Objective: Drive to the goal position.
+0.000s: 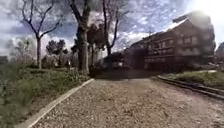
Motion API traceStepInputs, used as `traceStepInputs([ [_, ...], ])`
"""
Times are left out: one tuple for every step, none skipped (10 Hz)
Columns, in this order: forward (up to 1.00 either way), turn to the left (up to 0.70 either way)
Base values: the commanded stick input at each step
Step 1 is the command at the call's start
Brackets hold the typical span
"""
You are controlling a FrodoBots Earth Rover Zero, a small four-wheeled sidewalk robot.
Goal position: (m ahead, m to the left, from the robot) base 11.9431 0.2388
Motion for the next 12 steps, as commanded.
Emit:
traceStepInputs([
  [0.70,0.00],
  [0.70,0.00],
  [0.70,0.00],
  [0.70,-0.11],
  [0.70,-0.35],
  [0.70,-0.35],
  [0.70,-0.35],
  [0.70,-0.35],
  [0.70,-0.35],
  [0.70,-0.35],
  [0.70,-0.25],
  [0.70,-0.08],
])
